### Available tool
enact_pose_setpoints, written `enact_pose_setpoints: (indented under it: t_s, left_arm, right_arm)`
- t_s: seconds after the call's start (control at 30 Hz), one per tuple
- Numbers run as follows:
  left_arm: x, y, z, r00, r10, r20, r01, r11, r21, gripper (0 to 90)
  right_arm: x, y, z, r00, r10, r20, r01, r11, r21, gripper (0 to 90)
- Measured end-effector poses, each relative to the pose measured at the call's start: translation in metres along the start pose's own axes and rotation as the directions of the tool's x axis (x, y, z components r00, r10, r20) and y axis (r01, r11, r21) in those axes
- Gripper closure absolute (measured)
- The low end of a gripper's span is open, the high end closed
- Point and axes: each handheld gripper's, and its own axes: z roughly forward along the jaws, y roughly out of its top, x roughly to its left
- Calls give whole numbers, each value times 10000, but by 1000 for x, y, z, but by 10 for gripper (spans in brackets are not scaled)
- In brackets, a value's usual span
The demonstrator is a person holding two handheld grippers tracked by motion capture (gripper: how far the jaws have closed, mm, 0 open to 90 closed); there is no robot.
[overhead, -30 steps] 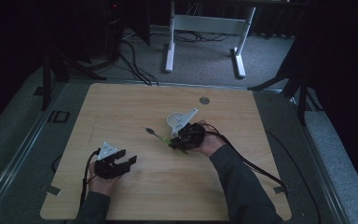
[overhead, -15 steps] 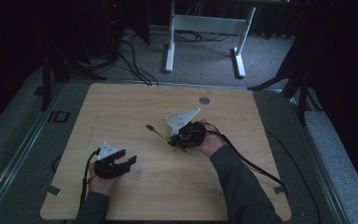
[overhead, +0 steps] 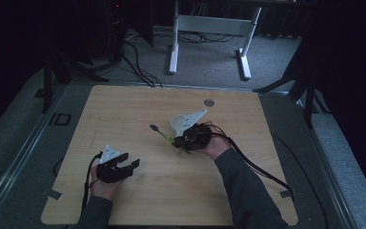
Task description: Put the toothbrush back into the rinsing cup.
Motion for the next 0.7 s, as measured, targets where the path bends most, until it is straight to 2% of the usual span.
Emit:
enact_pose_setpoints:
  t_s: [0.7]
  left_arm:
    - [0,0,0,10000,33,8,-33,10000,20,429]
  right_arm:
    - [-5,1,-6,9981,380,495,-338,9959,-837,804]
